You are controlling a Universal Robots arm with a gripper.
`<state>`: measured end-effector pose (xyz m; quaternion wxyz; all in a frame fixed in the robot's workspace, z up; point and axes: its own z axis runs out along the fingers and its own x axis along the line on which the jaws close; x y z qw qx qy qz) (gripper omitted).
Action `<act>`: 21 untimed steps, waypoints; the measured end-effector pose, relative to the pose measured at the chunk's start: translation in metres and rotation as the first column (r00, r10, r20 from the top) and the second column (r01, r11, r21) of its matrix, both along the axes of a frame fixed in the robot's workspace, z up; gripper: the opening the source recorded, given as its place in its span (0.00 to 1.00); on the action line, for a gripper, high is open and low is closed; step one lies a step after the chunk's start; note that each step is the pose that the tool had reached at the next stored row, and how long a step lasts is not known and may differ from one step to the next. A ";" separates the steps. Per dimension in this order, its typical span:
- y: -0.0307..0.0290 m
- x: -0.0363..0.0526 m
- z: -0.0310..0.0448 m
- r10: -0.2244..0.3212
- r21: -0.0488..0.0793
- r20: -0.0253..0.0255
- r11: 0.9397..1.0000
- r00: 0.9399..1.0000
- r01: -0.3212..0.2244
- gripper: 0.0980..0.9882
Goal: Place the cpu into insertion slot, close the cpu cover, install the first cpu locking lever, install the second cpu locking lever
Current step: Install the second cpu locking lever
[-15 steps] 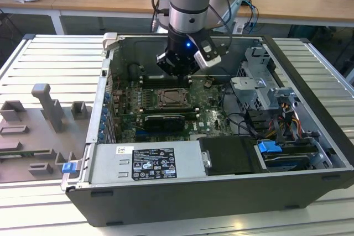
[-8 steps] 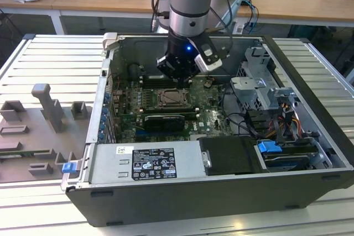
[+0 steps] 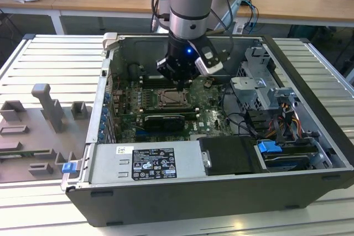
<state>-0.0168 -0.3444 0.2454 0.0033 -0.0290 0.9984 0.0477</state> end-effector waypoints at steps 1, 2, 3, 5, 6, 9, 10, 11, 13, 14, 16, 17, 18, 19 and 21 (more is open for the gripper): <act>-0.0008 0.0000 -0.0002 0.000 0.000 0.000 1.000 1.000 0.000 0.01; -0.0020 0.0000 -0.0005 0.000 0.000 0.000 1.000 1.000 0.000 0.01; -0.0039 0.0000 -0.0009 0.000 0.000 0.000 1.000 1.000 0.000 0.01; -0.0078 0.0000 -0.0018 0.000 0.000 0.000 1.000 1.000 0.000 0.01; -0.0096 0.0000 -0.0021 0.000 0.000 0.000 1.000 1.000 0.000 0.01; -0.0195 -0.0001 -0.0043 0.000 0.023 -0.003 1.000 1.000 0.000 0.01; -0.0221 -0.0001 -0.0051 0.000 0.031 -0.003 1.000 1.000 0.000 0.01; -0.0242 -0.0001 -0.0058 0.000 0.037 -0.003 0.999 1.000 0.000 0.01; -0.0293 -0.0001 -0.0064 0.000 0.051 -0.003 0.999 1.000 0.000 0.01; -0.0298 -0.0001 -0.0064 0.000 0.051 -0.003 0.999 1.000 0.000 0.01; -0.0308 -0.0001 -0.0064 0.000 0.051 -0.003 0.999 1.000 0.000 0.01; -0.0311 -0.0001 -0.0064 0.000 0.051 -0.003 0.999 1.000 0.000 0.01; -0.0315 -0.0001 -0.0064 0.000 0.051 -0.003 0.999 1.000 0.000 0.01; -0.0322 -0.0001 -0.0064 0.000 0.051 -0.003 0.999 1.000 0.000 0.01; -0.0342 -0.0001 -0.0064 0.000 0.051 -0.003 0.999 1.000 0.000 0.01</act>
